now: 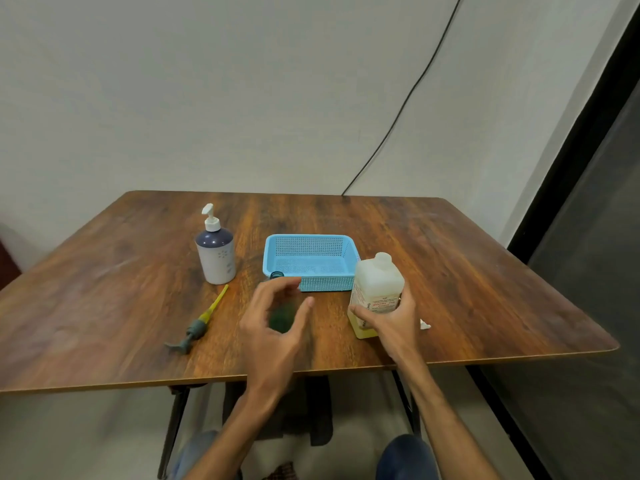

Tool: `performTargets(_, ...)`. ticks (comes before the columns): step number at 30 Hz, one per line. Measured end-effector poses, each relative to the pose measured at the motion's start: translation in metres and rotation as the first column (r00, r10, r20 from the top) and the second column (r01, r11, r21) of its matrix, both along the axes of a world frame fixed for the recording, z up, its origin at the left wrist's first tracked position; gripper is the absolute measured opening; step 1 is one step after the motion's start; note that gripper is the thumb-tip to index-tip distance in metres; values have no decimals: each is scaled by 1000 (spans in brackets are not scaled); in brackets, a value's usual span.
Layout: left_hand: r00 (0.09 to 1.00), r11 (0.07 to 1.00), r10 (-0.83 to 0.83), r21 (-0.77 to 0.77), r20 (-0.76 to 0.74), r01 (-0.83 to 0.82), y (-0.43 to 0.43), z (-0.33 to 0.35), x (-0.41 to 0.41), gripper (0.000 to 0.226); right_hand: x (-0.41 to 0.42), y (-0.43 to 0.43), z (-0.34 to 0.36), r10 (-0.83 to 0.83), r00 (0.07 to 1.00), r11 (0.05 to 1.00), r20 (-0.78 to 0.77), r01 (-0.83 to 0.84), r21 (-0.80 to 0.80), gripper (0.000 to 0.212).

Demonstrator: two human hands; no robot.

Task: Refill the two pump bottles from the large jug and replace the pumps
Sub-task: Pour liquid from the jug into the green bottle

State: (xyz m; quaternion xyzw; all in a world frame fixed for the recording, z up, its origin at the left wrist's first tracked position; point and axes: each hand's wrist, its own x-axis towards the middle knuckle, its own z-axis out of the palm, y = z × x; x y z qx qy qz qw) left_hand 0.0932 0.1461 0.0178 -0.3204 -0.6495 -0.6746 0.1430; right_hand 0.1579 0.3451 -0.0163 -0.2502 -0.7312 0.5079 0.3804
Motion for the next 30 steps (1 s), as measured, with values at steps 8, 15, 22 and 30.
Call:
performTargets(8,977,978,152,-167,152,-127,-5,-28,-36,80,-3,-11,2,-42,998,992,37,37,125,89)
performTargets(15,983,954,57,-301,175,-2,5,-36,-56,81,-7,-24,28,22,995,950,95,-50,308,80)
performTargets(22,993,948,-17,-314,113,52,8,-15,-63,77,-17,-19,49,-3,966,848,259,-135,513,87)
performTargets(30,999,926,-35,-376,36,45,15,-2,-72,80,-23,-13,77,-89,941,706,328,-172,687,94)
